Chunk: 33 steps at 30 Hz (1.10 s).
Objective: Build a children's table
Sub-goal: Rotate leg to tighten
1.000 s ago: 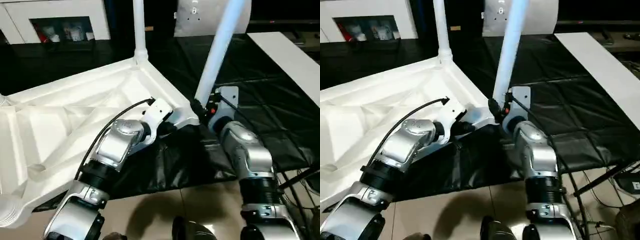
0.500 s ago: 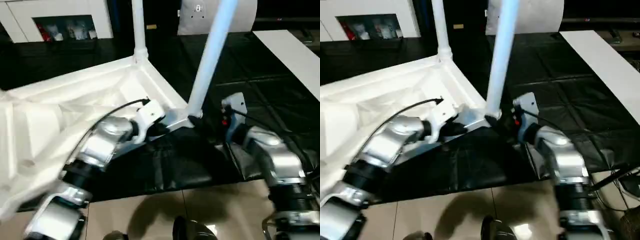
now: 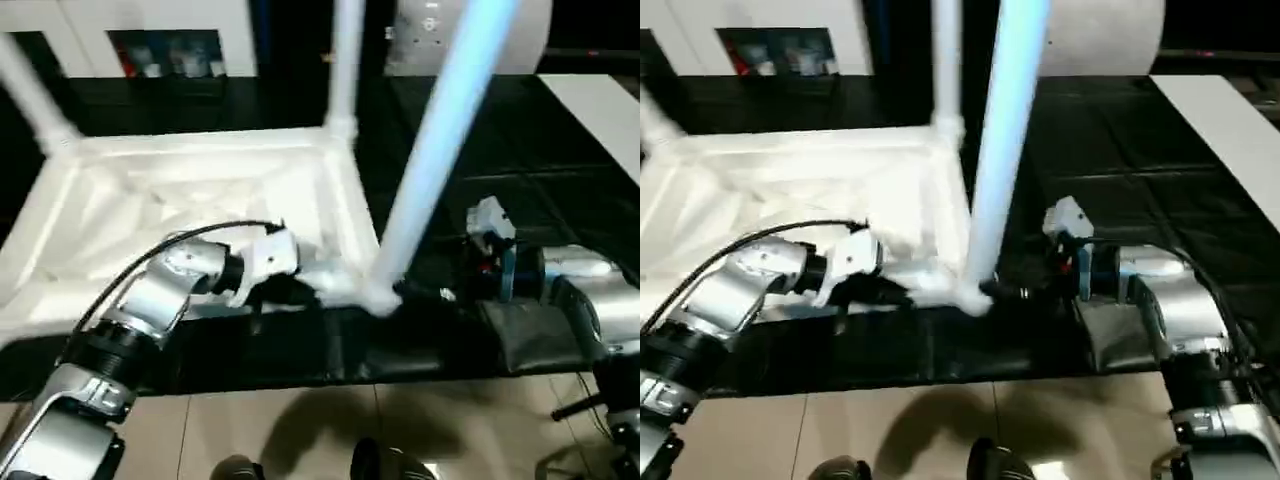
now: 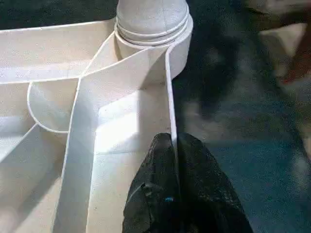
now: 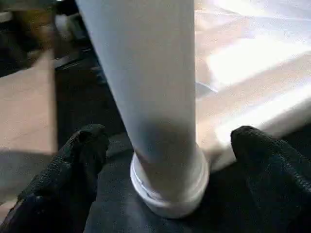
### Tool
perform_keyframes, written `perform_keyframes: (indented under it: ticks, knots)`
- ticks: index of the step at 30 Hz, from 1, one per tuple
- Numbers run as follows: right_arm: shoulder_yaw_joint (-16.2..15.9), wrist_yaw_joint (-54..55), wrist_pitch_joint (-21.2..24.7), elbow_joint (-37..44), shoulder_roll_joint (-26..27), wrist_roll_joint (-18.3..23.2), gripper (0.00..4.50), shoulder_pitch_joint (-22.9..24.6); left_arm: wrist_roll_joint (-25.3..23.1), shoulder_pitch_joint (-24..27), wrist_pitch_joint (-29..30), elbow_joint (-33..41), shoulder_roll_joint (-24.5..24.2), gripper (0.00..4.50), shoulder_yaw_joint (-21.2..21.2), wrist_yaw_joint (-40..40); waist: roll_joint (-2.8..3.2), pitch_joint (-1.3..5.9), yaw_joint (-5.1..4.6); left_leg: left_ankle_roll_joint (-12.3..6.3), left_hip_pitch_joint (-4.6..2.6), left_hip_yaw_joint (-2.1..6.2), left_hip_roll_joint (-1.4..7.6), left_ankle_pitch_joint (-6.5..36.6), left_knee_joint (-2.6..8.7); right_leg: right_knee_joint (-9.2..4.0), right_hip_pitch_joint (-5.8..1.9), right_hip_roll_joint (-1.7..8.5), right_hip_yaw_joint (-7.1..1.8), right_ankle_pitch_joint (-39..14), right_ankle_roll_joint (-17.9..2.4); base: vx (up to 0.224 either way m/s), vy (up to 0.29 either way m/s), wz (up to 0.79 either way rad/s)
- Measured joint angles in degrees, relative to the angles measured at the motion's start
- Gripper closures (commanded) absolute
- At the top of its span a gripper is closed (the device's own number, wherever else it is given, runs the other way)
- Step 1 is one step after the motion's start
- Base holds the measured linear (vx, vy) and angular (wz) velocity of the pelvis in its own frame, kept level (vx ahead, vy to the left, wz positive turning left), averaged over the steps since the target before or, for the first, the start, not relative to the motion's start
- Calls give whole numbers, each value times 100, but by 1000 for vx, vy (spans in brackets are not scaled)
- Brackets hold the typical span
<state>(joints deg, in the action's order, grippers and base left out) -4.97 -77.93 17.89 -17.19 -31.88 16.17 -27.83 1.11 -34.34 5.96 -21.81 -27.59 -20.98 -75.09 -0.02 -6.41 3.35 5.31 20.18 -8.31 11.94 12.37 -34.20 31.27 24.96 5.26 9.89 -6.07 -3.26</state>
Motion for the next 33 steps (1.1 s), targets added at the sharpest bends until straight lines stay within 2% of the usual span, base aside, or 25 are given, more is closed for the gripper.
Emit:
perform_keyframes:
  ticks: [1,5,8,19,24,30,33]
  knots:
    - [-56,-119,5,-30,-5,17,53,-21,43,0,-30,-12,-27,450,-28,-131,0,0,22,0,0,0,-1,0,-1,2,0,0,-2,0,0,0,0,0]
    - [-280,-443,24,-144,-9,26,72,-108,78,-1,-151,-46,-70,450,-66,-427,-3,2,55,1,-1,0,-1,-1,-10,9,-1,0,-7,0,0,0,0,0]
    - [-404,-603,50,-146,-7,26,110,-108,91,-1,-231,-47,-75,450,-105,-543,-5,3,71,5,-1,0,-1,-3,-11,10,-2,0,-9,0,0,0,0,0]
    - [-466,-858,71,-155,24,106,201,-108,103,-7,-265,-48,-99,450,-123,-605,-6,3,82,9,-4,-1,-1,-6,-10,12,-2,-1,-9,0,0,0,0,0]
    - [-458,-869,216,-104,19,153,236,-100,138,-8,-265,-51,-109,450,-110,-632,-6,4,83,9,-4,-1,-1,-6,-10,12,-2,-1,-9,0,1,0,0,0]
    - [-245,-365,502,317,186,241,243,203,144,-3,-2,-48,-27,450,-3,-468,-6,4,113,19,-6,0,-1,-12,-9,11,-2,-2,-8,0,1,0,0,0]
    - [-42,536,571,402,541,135,243,293,35,-1,374,-43,36,450,153,60,-6,3,33,37,-9,-1,-3,-22,-10,6,-6,-3,-7,0,2,0,0,0]
